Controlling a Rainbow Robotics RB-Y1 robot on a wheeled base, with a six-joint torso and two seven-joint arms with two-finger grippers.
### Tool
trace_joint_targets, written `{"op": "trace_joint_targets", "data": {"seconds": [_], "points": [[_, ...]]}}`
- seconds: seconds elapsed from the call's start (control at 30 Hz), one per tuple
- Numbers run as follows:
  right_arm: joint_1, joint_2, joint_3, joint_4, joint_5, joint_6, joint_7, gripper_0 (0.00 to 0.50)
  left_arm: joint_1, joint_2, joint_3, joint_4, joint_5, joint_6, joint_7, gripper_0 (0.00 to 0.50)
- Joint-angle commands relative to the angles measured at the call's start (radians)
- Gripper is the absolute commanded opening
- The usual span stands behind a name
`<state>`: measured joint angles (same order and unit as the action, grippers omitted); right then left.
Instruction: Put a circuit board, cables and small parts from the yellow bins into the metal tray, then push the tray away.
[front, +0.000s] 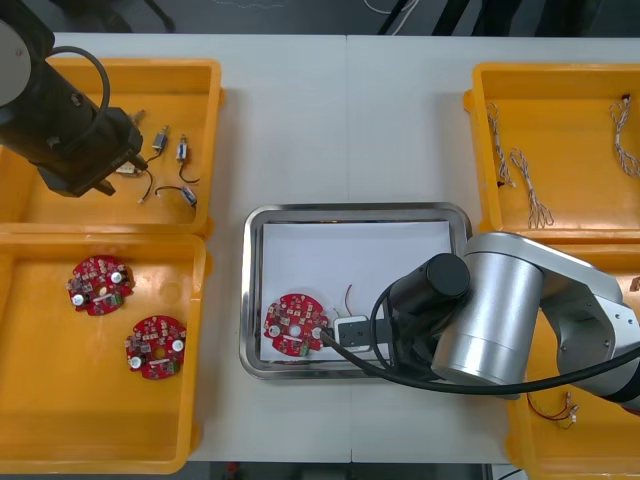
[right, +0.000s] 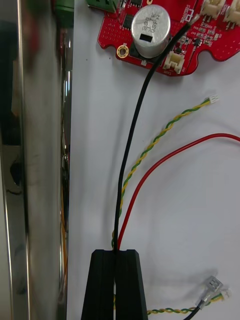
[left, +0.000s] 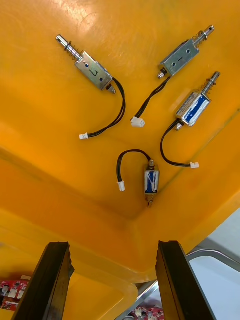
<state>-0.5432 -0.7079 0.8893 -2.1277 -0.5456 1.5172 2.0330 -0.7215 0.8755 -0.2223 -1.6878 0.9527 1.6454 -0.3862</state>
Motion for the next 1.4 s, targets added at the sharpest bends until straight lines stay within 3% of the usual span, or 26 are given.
{"op": "trace_joint_targets", "data": {"seconds": [0.03,0.4,0.43,0.47,0.5,1.13,1.4], "points": [[0.02,0.018,0.002,0.028,-0.002,-0.045,-0.008,0.0,-0.049,0.045,0.026,-0.006,-0.008,-0.027,-0.074,0.5],[0.019,0.013,0.002,0.038,0.032,-0.069,-0.002,0.0,-0.053,0.033,0.029,0.053,0.017,-0.072,-0.089,0.5],[0.019,0.013,0.002,0.038,0.033,-0.075,-0.002,0.138,-0.053,0.028,0.029,0.062,0.02,-0.078,-0.091,0.5],[0.02,0.013,0.003,0.035,0.041,-0.084,-0.002,0.361,-0.053,0.022,0.027,0.076,0.021,-0.087,-0.095,0.5],[0.02,0.013,0.002,0.032,0.044,-0.095,-0.002,0.5,-0.055,0.019,0.027,0.085,0.023,-0.095,-0.097,0.5],[0.019,0.016,-0.076,-0.074,0.062,-0.045,-0.02,0.5,-0.087,0.005,-0.131,0.142,0.07,-0.228,-0.115,0.5],[-0.004,0.081,-0.213,-0.17,0.033,0.176,-0.047,0.5,-0.145,-0.012,-0.18,0.246,0.113,-0.234,-0.123,0.5]]}}
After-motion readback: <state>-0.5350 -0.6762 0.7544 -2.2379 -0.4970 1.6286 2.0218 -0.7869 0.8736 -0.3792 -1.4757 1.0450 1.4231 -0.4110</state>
